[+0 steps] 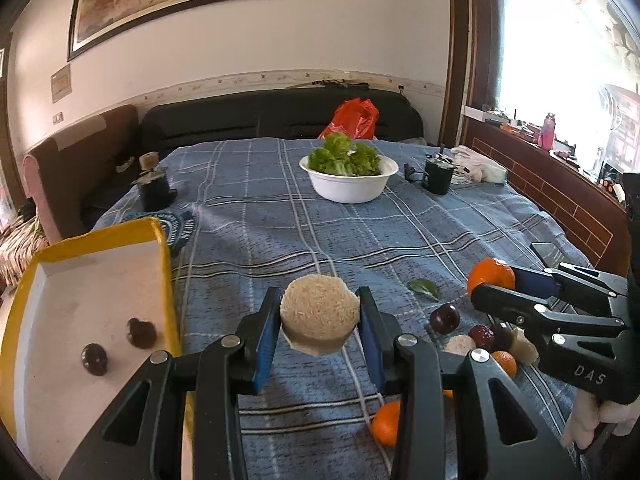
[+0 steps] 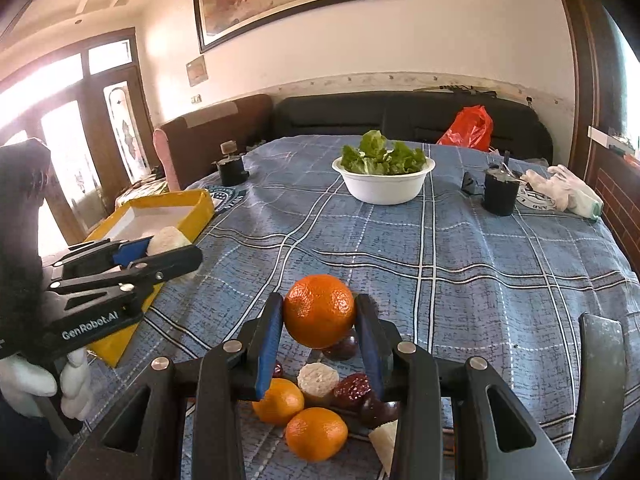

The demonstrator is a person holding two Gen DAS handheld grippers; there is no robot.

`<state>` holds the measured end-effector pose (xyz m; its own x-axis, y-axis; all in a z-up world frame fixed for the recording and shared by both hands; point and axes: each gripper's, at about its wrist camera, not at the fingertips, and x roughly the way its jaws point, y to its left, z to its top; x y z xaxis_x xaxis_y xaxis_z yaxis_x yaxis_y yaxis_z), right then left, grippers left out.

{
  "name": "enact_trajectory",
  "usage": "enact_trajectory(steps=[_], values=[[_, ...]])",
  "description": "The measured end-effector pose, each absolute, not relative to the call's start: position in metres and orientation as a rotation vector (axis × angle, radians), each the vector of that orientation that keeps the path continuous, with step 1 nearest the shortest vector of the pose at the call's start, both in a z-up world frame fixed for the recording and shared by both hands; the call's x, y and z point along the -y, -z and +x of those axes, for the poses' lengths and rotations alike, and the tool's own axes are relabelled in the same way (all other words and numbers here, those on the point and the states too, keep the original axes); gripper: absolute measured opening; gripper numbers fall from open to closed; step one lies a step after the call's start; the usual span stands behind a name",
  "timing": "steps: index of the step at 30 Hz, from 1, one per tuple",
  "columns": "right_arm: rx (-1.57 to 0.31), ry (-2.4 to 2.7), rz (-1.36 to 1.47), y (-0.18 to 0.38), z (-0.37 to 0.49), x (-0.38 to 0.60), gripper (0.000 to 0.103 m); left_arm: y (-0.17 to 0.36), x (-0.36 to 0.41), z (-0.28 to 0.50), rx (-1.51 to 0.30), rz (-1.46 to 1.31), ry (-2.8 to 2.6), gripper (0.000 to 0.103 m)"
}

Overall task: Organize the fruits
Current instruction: 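Carry the white slice and the orange over the yellow-rimmed tray, then open the left tool to set the slice in the tray while the right tool releases the orange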

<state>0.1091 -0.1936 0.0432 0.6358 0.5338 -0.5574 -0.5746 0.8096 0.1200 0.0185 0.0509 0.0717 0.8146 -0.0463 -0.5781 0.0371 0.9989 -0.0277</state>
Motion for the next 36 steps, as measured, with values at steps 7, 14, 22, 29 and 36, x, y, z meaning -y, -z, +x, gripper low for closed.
enact_trajectory(steps=[7,14,22,29,36], values=[[-0.628,-0.635,-0.049,-0.050,0.107,0.188,0.040,-0.084,-0.085,-0.002,-0.605,-0.064,0.013,0.036],[-0.666,-0.756,-0.019,-0.063,0.089,0.157,0.040,-0.088,-0.142,-0.025,-0.631,-0.135,-0.037,0.036],[-0.761,-0.929,-0.039,-0.066,0.076,0.085,0.040,-0.077,-0.219,-0.036,-0.751,-0.199,-0.101,0.036],[-0.798,-0.993,-0.169,-0.056,0.062,0.010,0.041,-0.062,-0.262,-0.021,-0.857,-0.231,-0.130,0.036],[-0.843,-0.990,-0.289,-0.037,0.066,-0.045,0.041,-0.048,-0.277,0.001,-0.948,-0.245,-0.164,0.036]])
